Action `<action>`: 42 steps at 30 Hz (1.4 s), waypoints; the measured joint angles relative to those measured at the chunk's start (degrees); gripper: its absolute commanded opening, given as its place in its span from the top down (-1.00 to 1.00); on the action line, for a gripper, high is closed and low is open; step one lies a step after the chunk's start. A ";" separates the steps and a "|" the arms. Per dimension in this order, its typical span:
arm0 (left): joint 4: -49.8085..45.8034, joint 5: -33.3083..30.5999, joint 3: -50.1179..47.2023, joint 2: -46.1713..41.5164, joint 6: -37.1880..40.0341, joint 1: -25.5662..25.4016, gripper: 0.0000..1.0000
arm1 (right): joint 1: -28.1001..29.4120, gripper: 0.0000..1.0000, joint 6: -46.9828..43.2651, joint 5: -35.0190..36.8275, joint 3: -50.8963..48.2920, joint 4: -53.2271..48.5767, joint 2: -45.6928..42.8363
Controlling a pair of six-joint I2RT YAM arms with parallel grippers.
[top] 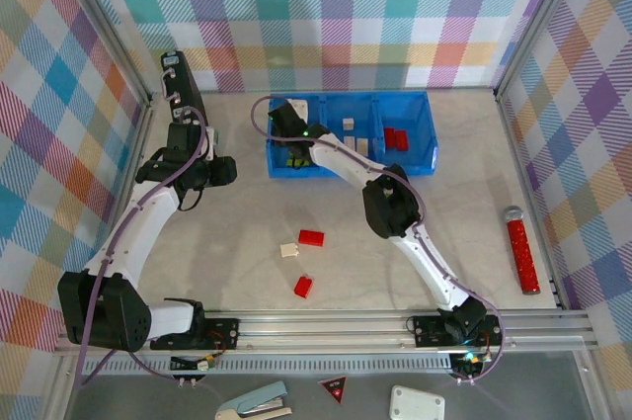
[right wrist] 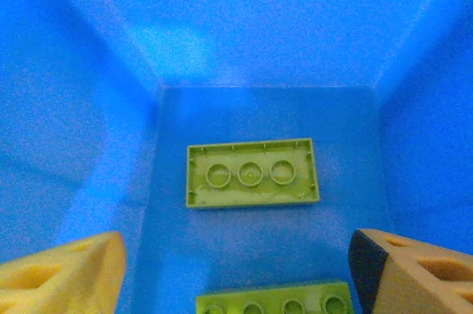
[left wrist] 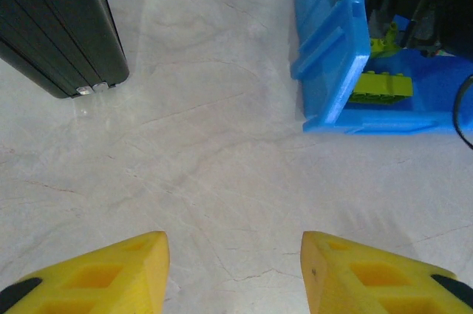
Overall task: Sort the legos into containers by color
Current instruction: Place the lego in the container, then pick up the lego from the center of the table.
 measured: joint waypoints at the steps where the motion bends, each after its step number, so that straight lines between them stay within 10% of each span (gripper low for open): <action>1: 0.00 0.00 0.00 0.00 0.00 0.00 -0.01 | 0.00 -0.59 -0.07 -0.81 -0.39 -0.68 -0.90; 22: -0.26 -0.11 0.00 -0.68 0.04 0.00 -0.02 | 3.50 -0.56 -4.37 -17.22 -23.96 -19.85 -28.00; 42: -0.42 -1.09 0.00 -0.66 0.48 0.52 -0.02 | 16.72 -0.69 25.92 -11.58 -49.59 -21.49 -43.50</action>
